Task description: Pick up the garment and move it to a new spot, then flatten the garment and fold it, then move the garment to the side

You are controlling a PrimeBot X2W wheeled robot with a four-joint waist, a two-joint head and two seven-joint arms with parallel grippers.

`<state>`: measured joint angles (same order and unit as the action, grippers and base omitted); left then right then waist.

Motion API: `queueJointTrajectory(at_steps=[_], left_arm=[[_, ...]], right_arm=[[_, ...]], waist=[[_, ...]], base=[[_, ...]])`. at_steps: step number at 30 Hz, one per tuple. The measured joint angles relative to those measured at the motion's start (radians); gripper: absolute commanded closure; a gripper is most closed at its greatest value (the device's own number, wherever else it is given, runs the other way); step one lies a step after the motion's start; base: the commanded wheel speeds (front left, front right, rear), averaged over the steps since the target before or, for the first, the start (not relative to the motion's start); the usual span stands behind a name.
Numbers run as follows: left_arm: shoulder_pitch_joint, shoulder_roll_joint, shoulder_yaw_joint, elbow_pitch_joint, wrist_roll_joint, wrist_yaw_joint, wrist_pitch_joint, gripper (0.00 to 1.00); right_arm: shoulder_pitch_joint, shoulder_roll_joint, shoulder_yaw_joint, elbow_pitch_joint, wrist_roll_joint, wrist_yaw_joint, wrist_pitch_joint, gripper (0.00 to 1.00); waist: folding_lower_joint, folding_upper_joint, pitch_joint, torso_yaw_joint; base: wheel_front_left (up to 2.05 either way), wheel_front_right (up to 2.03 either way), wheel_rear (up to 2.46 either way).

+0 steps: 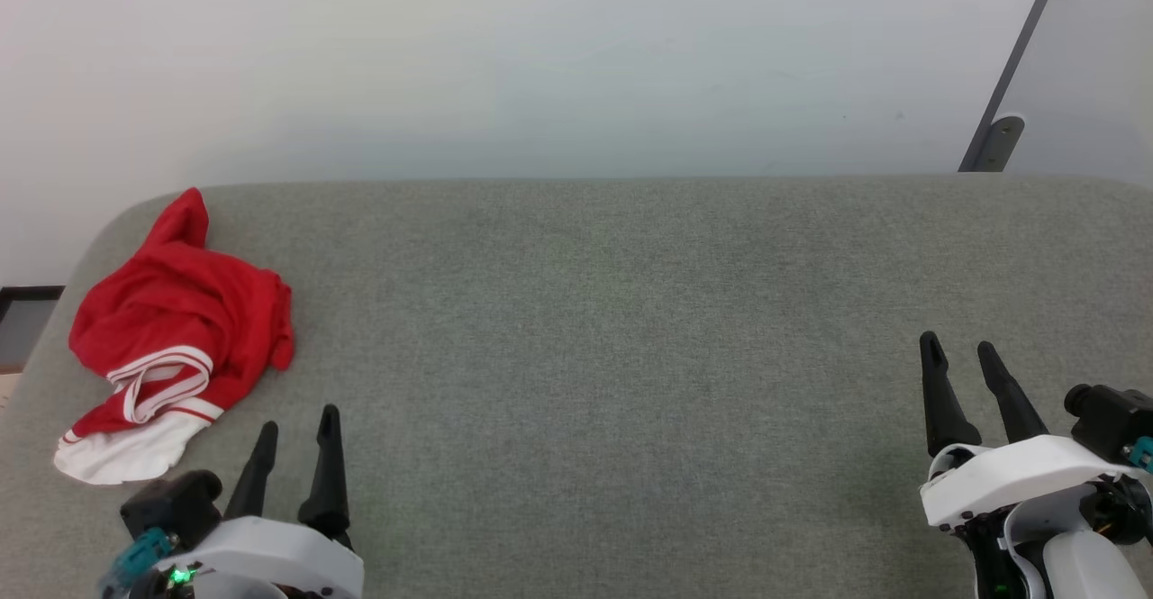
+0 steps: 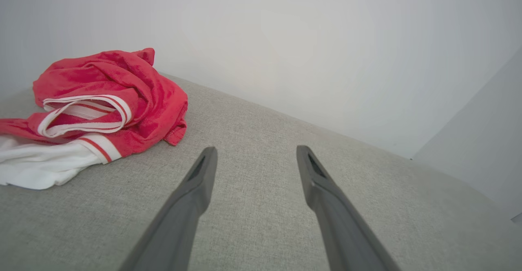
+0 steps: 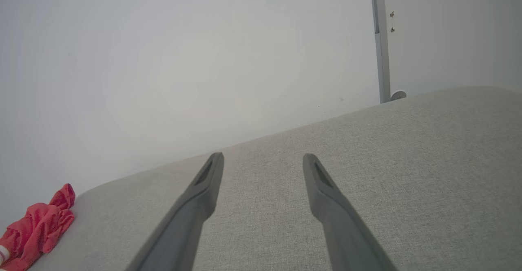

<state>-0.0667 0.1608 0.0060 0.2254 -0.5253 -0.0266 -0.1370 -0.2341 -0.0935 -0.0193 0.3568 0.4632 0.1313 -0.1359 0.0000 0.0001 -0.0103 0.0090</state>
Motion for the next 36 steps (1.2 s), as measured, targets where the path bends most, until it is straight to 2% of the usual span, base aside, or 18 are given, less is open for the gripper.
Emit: queueJointTrajectory(at_steps=[14,20,36], left_arm=[[0.007,0.010,-0.011,0.027,0.116,0.006,-0.035,0.00],[0.011,0.011,-0.012,0.033,0.169,0.006,-0.050,0.00],[0.023,0.000,0.006,0.051,0.278,-0.019,-0.084,0.00]], right_arm=[[-0.001,0.009,-0.023,0.019,-0.161,0.000,-0.036,0.00],[-0.001,0.017,-0.029,0.020,-0.196,0.000,-0.049,0.00],[0.021,0.018,-0.040,0.009,-0.309,0.000,-0.084,0.00]], waist=[[0.0001,0.0000,-0.004,0.003],[0.0001,0.0000,-0.005,0.006],[0.0001,0.0000,-0.012,0.013]], base=[[0.00,0.00,0.00],[0.00,0.00,0.00],[0.00,0.00,0.00]])
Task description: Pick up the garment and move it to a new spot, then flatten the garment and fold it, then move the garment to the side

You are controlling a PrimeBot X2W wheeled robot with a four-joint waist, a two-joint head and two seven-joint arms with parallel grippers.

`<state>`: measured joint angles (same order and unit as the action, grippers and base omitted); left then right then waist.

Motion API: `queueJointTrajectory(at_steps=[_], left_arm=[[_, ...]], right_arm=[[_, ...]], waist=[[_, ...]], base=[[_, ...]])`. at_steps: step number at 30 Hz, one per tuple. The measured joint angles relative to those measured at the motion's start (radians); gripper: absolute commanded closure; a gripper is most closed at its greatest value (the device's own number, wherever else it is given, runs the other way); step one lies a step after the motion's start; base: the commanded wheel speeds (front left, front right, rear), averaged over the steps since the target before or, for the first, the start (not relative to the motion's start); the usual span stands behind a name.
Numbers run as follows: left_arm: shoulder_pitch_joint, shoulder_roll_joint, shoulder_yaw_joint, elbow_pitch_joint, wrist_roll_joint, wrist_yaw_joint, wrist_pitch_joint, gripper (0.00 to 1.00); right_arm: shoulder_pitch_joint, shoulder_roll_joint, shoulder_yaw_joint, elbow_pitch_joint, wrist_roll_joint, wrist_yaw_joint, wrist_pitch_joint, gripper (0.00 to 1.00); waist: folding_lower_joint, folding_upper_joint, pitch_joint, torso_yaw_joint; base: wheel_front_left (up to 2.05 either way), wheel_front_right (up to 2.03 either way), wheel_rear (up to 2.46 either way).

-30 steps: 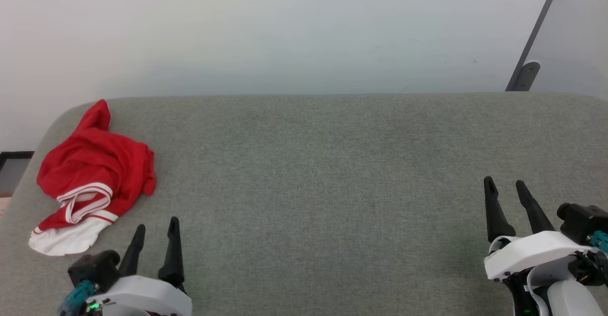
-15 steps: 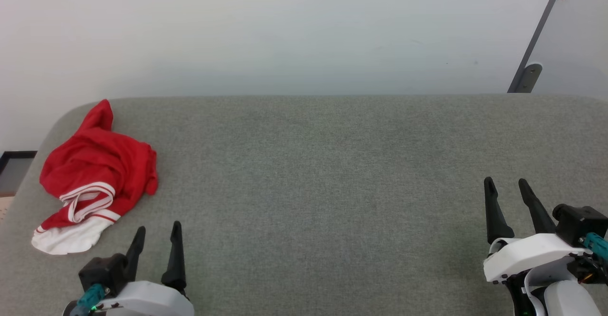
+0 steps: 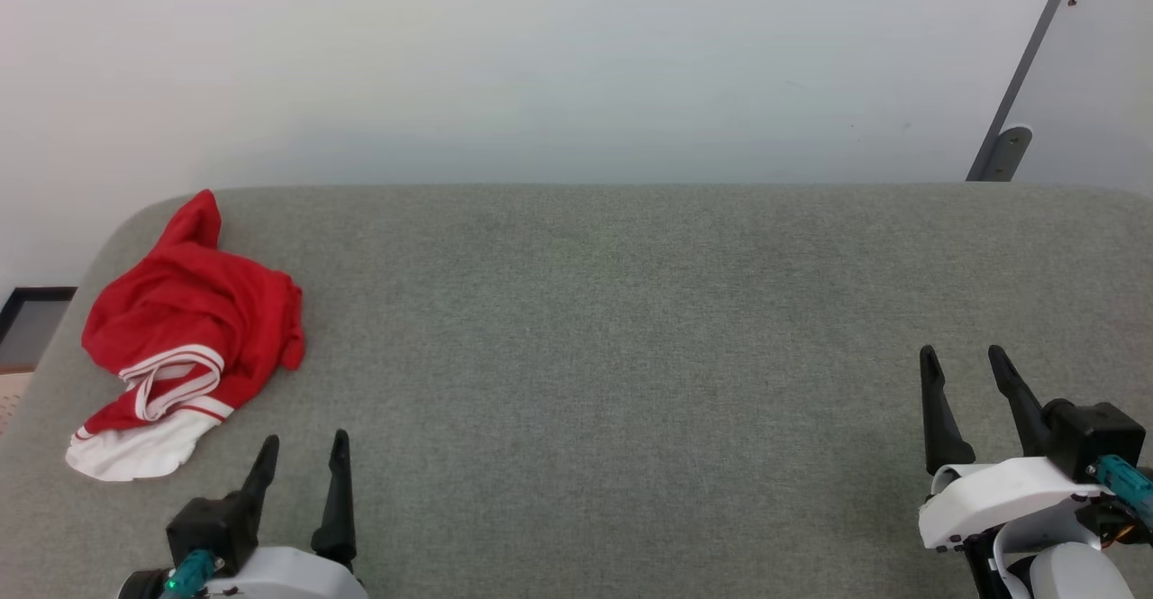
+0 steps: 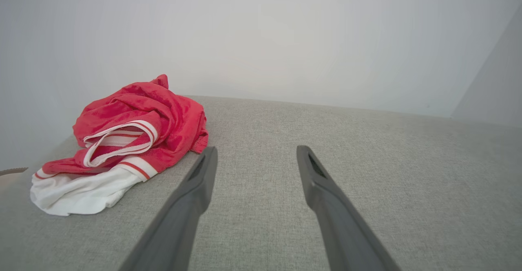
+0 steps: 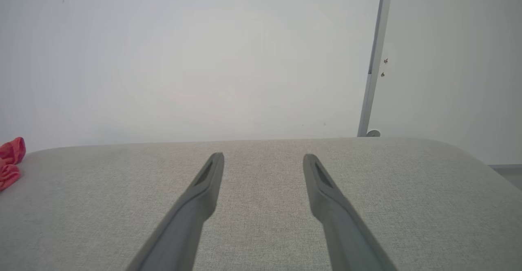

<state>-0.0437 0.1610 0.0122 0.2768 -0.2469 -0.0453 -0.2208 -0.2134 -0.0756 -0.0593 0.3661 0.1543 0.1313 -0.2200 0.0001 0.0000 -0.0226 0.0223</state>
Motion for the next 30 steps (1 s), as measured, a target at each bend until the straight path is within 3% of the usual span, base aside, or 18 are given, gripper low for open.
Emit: queueJointTrajectory(at_steps=[23,30], left_arm=[[0.005,-0.019,0.026,-0.023,0.157,-0.043,-0.041,0.00],[0.005,-0.030,0.034,-0.021,0.158,-0.053,-0.043,0.00]], right_arm=[[0.023,0.014,-0.041,-0.042,-0.131,0.000,-0.041,0.00],[0.027,0.017,-0.058,-0.046,-0.116,0.000,-0.041,0.00]], waist=[[0.0000,0.0000,0.001,0.009],[0.0000,0.0000,0.001,0.016]], base=[[0.00,0.00,0.00],[0.00,0.00,0.00]])
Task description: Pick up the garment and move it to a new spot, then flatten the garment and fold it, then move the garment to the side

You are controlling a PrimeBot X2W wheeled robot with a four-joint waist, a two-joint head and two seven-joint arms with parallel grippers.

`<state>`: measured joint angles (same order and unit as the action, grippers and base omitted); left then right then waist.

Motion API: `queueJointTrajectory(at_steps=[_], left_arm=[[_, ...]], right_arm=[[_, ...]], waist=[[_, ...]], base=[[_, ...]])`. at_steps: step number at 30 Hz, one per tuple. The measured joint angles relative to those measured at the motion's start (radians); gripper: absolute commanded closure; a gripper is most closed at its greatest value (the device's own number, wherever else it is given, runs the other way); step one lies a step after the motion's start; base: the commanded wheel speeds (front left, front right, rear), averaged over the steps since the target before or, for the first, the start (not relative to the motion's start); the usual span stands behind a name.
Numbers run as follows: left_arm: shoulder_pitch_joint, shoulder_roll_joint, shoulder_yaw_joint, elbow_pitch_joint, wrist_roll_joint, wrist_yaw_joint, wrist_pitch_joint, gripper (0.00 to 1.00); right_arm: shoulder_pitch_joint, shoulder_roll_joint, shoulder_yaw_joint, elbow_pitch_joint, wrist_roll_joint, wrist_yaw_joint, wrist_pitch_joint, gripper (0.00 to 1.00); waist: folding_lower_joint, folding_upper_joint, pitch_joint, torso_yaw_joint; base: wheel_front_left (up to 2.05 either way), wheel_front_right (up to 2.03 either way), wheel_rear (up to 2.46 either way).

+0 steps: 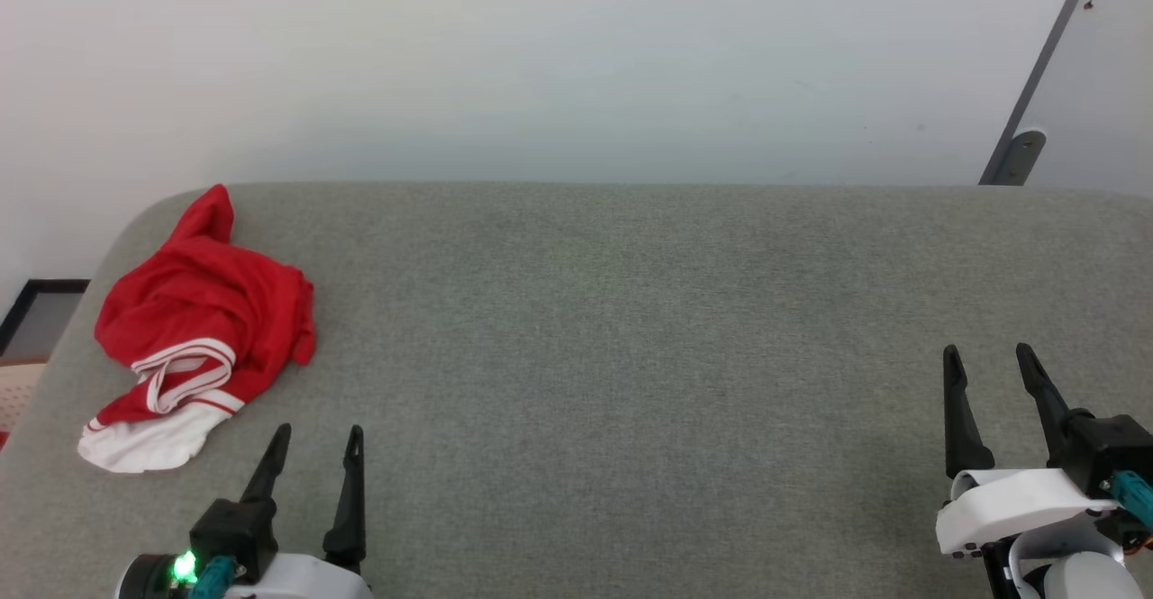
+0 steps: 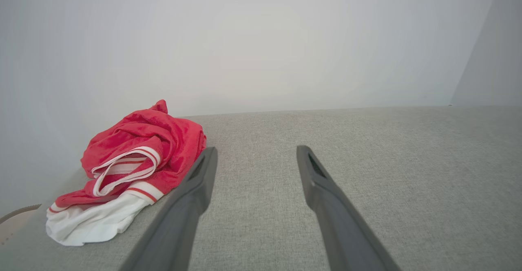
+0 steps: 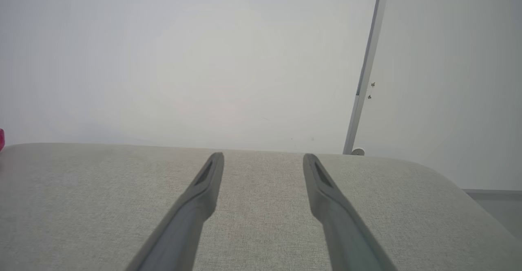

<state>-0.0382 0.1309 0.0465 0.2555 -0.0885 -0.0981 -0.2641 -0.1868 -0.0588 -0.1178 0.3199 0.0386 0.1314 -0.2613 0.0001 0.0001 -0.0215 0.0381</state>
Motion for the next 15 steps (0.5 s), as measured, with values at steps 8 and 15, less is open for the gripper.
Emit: queueJointTrajectory(at_steps=[8,15], left_arm=[[-0.010,-0.011,0.010,0.008,-0.013,-0.014,0.000,0.00],[-0.019,-0.020,0.033,0.000,-0.011,-0.015,0.000,0.00]], right_arm=[[0.009,0.002,-0.016,-0.010,0.027,0.000,0.000,0.00],[0.024,-0.003,0.009,-0.026,0.049,0.000,0.000,0.00]], waist=[[0.0000,0.0000,0.003,0.033],[0.0000,0.0000,0.004,0.110]], base=[[0.00,0.00,0.00],[0.00,0.00,0.00]])
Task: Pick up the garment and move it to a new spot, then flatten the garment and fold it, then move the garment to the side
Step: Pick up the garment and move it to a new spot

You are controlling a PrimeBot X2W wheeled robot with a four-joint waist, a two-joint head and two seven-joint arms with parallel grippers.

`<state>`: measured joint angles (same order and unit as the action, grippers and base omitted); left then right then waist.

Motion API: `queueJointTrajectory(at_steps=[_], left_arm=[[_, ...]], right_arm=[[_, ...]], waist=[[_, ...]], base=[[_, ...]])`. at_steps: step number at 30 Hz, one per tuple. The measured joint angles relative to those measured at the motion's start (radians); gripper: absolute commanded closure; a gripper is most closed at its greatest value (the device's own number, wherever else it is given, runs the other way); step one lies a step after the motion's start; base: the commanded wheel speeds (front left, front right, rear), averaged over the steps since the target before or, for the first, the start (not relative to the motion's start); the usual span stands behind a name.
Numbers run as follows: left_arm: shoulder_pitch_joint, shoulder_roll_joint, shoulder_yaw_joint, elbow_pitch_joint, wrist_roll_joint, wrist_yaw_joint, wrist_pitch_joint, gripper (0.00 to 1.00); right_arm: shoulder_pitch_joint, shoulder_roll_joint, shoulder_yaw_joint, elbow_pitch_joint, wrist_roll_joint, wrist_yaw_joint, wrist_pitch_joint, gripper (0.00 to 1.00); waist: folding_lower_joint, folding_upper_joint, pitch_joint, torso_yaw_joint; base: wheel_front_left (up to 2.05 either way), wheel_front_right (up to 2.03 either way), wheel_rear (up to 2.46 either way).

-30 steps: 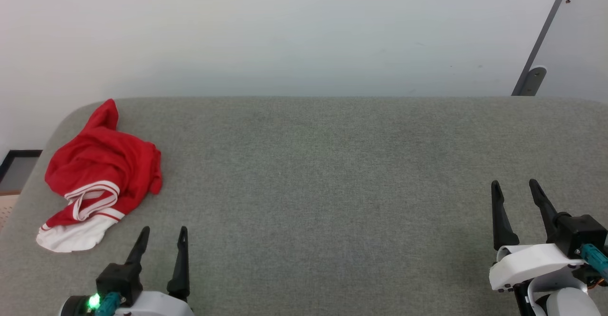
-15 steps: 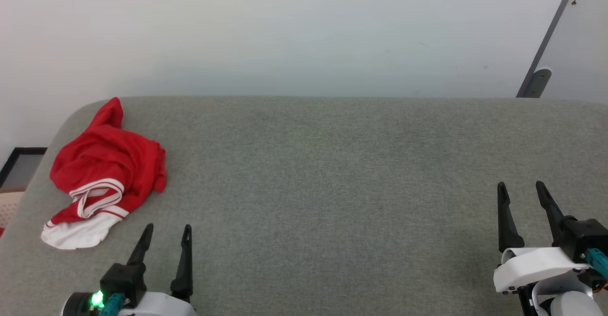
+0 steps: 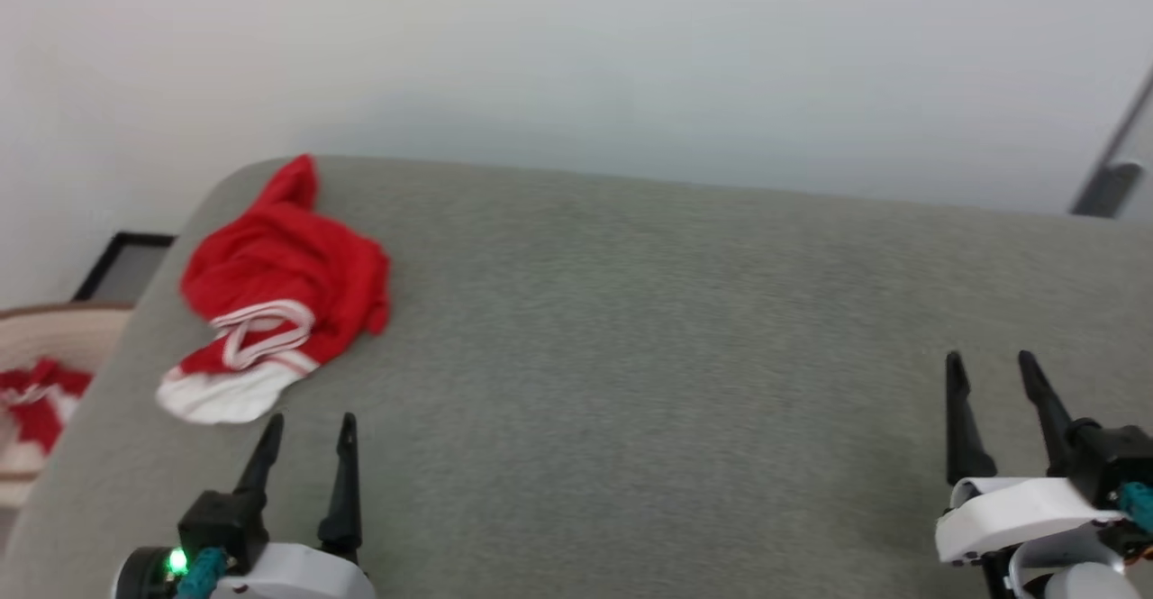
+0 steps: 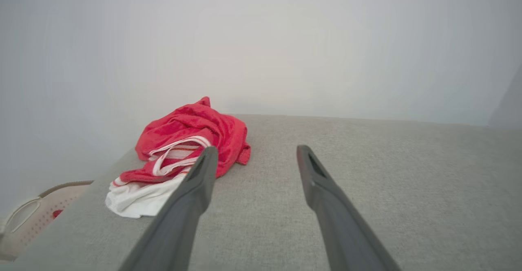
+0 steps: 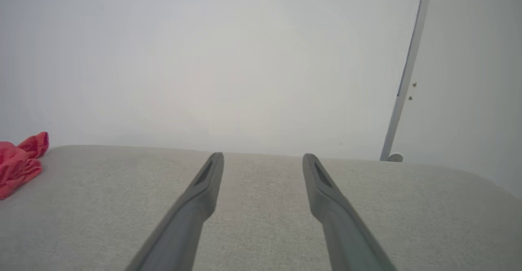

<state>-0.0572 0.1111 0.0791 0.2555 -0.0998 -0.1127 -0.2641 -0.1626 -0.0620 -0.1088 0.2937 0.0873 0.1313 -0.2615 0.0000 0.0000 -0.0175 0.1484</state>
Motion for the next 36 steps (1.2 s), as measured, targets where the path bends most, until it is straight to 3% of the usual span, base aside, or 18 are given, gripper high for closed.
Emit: queueJointTrajectory(at_steps=[11,20,31,36], left_arm=[[0.025,-0.027,0.023,0.026,0.000,0.007,0.000,0.00],[0.099,-0.051,0.104,-0.079,-0.036,0.059,0.000,0.00],[0.181,-0.059,0.101,-0.174,-0.124,0.123,0.000,0.00],[0.177,-0.059,0.077,-0.159,-0.113,0.096,0.000,0.00]], right_arm=[[0.012,0.005,0.095,0.024,0.020,0.000,0.000,0.00],[-0.088,0.004,0.281,0.085,0.040,0.000,0.000,0.00],[-0.169,-0.002,0.397,0.137,0.092,0.000,0.000,0.00],[-0.158,-0.004,0.387,0.132,0.098,0.000,0.000,0.00]], waist=[[0.0000,0.0000,-0.014,0.202],[0.0000,0.0000,-0.007,0.343],[0.0000,0.0000,0.028,0.383],[0.0000,0.0000,0.022,0.375]], base=[[0.00,0.00,0.00],[0.00,0.00,0.00],[-0.01,-0.01,-0.01],[0.00,0.00,0.00]])
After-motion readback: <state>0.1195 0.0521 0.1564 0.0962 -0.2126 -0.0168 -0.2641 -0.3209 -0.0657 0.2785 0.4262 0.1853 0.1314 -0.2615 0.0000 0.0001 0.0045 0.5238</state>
